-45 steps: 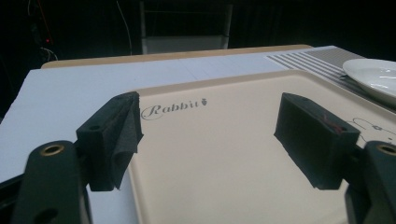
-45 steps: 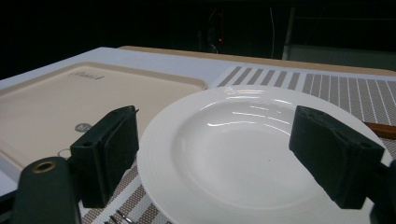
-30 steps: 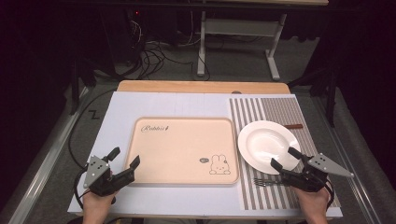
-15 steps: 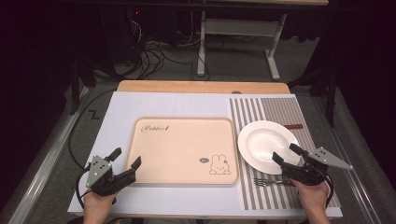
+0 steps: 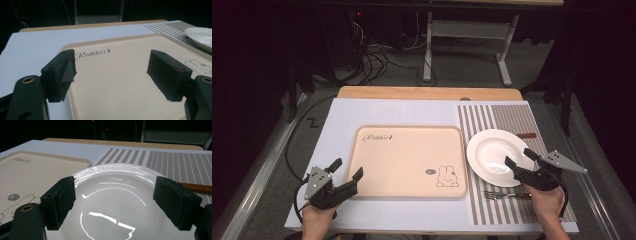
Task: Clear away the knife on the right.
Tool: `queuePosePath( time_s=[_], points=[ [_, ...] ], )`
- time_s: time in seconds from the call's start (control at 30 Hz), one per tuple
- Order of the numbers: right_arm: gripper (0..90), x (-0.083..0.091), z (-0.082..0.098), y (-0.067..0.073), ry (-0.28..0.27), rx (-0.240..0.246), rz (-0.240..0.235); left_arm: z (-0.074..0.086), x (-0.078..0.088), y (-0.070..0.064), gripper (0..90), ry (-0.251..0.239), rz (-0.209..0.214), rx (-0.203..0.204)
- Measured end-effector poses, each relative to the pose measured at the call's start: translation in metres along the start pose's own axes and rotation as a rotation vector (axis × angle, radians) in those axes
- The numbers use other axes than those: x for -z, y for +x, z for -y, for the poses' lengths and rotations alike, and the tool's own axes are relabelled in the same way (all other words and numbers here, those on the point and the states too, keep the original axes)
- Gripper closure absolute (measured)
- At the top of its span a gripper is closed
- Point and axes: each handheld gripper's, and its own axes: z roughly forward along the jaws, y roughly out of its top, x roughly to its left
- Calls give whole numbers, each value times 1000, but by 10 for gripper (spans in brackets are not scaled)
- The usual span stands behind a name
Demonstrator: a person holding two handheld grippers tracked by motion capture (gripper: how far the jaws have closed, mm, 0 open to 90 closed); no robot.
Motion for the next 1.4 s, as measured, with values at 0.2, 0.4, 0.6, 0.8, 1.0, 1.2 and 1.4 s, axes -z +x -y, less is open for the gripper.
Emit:
queuePosePath(
  time_s=[0.2,0.4,0.6,0.8,1.0,1.2,1.4],
  points=[
    [208,-6,-2,-8,10,-29,17,0,0,1,233,-2,-4,11],
    [194,-10,-6,-13,-11,-60,22,1,-1,1,233,1,-8,11],
    [178,-14,-9,-20,-6,-73,40,1,-1,1,233,4,-10,11],
    [175,-20,-10,-27,-15,-76,44,1,-2,1,234,5,-13,8],
    [175,-27,-11,-34,15,-82,59,1,-2,1,235,5,-12,9],
    [175,-32,-15,-39,16,-100,59,1,-2,2,236,5,-11,9],
    [182,-40,-19,-45,64,-86,72,1,-2,3,236,4,-9,18]
  ],
)
